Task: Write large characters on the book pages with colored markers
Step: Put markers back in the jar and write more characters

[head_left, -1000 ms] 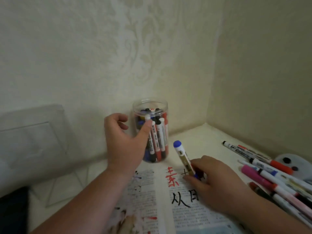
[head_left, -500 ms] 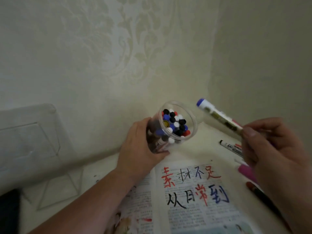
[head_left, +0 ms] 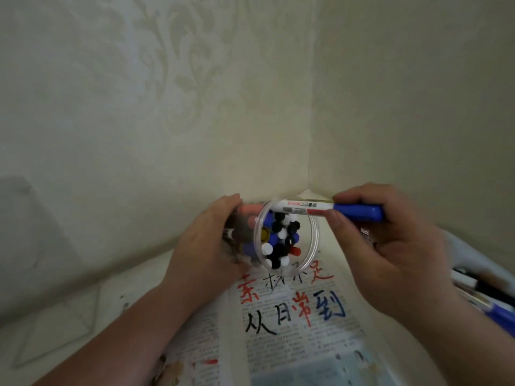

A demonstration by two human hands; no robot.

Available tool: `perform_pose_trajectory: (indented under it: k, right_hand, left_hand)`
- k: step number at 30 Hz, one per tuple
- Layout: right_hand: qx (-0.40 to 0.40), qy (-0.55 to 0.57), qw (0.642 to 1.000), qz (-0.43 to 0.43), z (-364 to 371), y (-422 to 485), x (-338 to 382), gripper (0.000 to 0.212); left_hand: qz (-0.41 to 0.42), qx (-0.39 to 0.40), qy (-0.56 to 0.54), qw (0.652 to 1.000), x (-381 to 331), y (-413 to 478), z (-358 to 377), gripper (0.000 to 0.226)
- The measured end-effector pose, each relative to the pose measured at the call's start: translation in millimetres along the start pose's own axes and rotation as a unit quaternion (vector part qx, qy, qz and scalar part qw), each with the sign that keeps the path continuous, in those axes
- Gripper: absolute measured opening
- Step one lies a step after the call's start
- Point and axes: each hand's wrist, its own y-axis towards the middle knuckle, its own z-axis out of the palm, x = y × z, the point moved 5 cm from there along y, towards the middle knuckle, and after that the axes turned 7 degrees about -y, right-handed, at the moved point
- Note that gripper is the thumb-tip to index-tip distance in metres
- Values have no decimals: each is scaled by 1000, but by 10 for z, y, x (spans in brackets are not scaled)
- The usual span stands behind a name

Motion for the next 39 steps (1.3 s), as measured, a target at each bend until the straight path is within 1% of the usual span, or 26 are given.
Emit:
perform_pose_trajectory:
  k: [3, 5, 7, 9, 11, 12, 14, 17, 20, 22, 24, 26, 28, 31, 32, 33, 34, 35, 36, 39]
  right_hand:
    - [62, -47, 997, -10, 81, -17, 35, 16]
    - [117, -61, 991, -5, 156, -53, 54, 22]
    - [158, -55, 986, 3, 216, -94, 89, 20]
    - [175, -40, 984, -1, 240, -112, 129, 19]
    - [177, -26, 984, -10, 239, -118, 167, 19]
    - [175, -16, 984, -14, 231, -120, 182, 17]
    - [176, 2, 984, -13, 209, -121, 207, 14]
    - [182, -11, 983, -14, 190, -111, 239, 14]
    - [142, -98, 984, -37, 178, -79, 310, 15]
    - [113, -141, 983, -34, 155, -61, 347, 12]
    - [105, -154, 982, -31, 123, -46, 352, 10]
    - [105, -149, 983, -9, 79, -22, 290, 10]
    - [93, -153, 984, 21, 34, 7, 204, 7]
    - [75, -160, 983, 46, -1, 33, 100, 3]
    - [59, -140, 987, 56, -27, 36, 72, 5]
    - [41, -93, 991, 89, -60, 30, 9, 9]
    - [28, -15, 989, 145, -79, 34, -37, 13]
    - [27, 54, 978, 201, -86, 29, -95, 17]
    - [33, 98, 967, 231, -74, 30, -111, 21]
    - [71, 138, 954, 255, -6, 23, -100, 21]
  left_hand:
    - [-31, 4, -38, 999, 59, 4, -26, 107]
    - [-57, 4, -66, 996, 103, 17, -38, 104]
    - [-38, 15, -84, 996, 80, 26, -41, 95]
    - [-18, 19, -103, 994, 42, 9, -45, 89]
    - [-29, 27, -84, 996, 34, -14, -32, 98]
    - [-31, 29, -92, 995, 31, -12, -17, 97]
    - [-18, 29, -144, 989, 62, -23, 10, 83]
    - [-21, 27, -176, 984, 134, -36, 17, 83]
    - [-23, 17, -114, 993, 46, 12, 23, 81]
    - [6, -11, -64, 998, -36, 47, 26, 84]
    - [32, -50, 0, 998, -106, 55, 30, 90]
    - [64, -67, 41, 995, -157, 41, 48, 95]
    - [83, -65, 63, 992, -152, 38, 52, 94]
    - [90, -33, 78, 992, -146, 45, 63, 94]
    - [91, -25, 79, 992, -147, 40, 72, 95]
    - [92, -24, 79, 992, -155, 35, 78, 95]
    - [91, -28, 76, 993, -160, 29, 76, 94]
    - [88, -35, 69, 993, -161, 29, 69, 93]
    - [82, -43, 61, 994, -151, 28, 57, 92]
    - [65, -54, 51, 995, -98, 20, 27, 90]
